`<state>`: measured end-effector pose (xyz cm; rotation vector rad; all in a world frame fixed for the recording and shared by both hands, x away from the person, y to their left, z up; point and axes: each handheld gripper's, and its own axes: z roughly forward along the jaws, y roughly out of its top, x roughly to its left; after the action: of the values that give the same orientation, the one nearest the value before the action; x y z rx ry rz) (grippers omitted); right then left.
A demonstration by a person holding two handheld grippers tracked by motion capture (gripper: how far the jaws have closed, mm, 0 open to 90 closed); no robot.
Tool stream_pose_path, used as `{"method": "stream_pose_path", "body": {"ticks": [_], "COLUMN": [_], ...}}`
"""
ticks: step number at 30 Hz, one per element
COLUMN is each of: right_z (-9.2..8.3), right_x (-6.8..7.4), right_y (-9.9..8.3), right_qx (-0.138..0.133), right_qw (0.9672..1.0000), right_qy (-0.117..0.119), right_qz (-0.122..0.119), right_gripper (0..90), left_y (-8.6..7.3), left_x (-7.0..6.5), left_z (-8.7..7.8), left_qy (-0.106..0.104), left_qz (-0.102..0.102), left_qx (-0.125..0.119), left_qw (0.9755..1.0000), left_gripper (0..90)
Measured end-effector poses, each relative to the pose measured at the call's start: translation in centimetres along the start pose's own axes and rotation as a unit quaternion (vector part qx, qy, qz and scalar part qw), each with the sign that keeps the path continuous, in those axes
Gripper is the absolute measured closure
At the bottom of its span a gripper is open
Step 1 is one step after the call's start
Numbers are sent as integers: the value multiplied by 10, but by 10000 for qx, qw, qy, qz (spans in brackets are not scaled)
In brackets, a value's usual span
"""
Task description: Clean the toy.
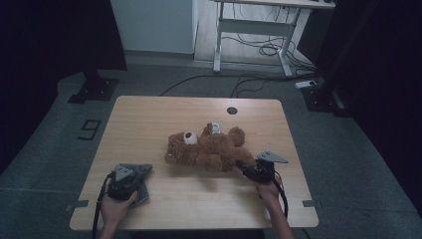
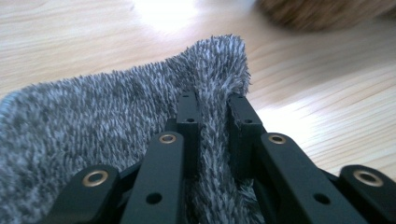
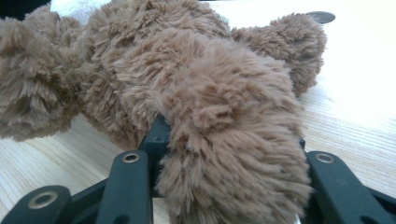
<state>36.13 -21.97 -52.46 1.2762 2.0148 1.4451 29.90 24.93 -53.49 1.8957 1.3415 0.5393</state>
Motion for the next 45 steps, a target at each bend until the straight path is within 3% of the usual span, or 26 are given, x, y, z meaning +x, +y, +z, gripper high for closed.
{"method": "stream_pose_path", "body": {"ticks": [1, 4, 7, 12, 13, 15, 20, 28, 30, 37, 45], "right_z": [0, -1, -1, 0, 0, 0, -1, 0, 0, 0, 1], "right_x": [0, 0, 0, 0, 0, 0, 0, -1, -1, -2, -3], "right_y": [0, -2, -3, -5, -5, -6, -7, -8, -9, -9, -9], "right_qx": [4, 13, 42, 43, 50, 54, 56, 52, 52, 47, 53], "right_qw": [10000, 10000, 10000, 10000, 9999, 9999, 9999, 9998, 9997, 9997, 9996], "right_qy": [7, 20, 42, 57, 62, 69, 83, 117, 131, 143, 188], "right_qz": [7, 7, 36, 65, 71, 84, 119, 155, 175, 198, 226], "right_gripper": [540, 540, 539, 539, 539, 539, 540, 538, 539, 539, 544], "left_y": [3, 9, 15, 24, 28, 32, 37, 46, 54, 82, 113], "left_x": [-1, -4, -5, -13, -15, -16, -20, -28, -33, -59, -99], "left_z": [-4, -11, -18, -26, -28, -29, -27, -26, -27, -21, 11], "left_qy": [-181, -303, -582, -765, -966, -1167, -1247, -1312, -1367, -1570, -1675], "left_qz": [-68, -102, -206, -99, -102, -155, -157, 11, 81, 354, 705], "left_qx": [-142, -367, -632, -908, -1028, -1088, -1123, -1228, -1299, -1409, -1193], "left_qw": [9997, 9988, 9961, 9929, 9899, 9871, 9857, 9837, 9820, 9769, 9761], "left_gripper": [772, 772, 772, 771, 771, 771, 771, 782, 783, 781, 782]}}
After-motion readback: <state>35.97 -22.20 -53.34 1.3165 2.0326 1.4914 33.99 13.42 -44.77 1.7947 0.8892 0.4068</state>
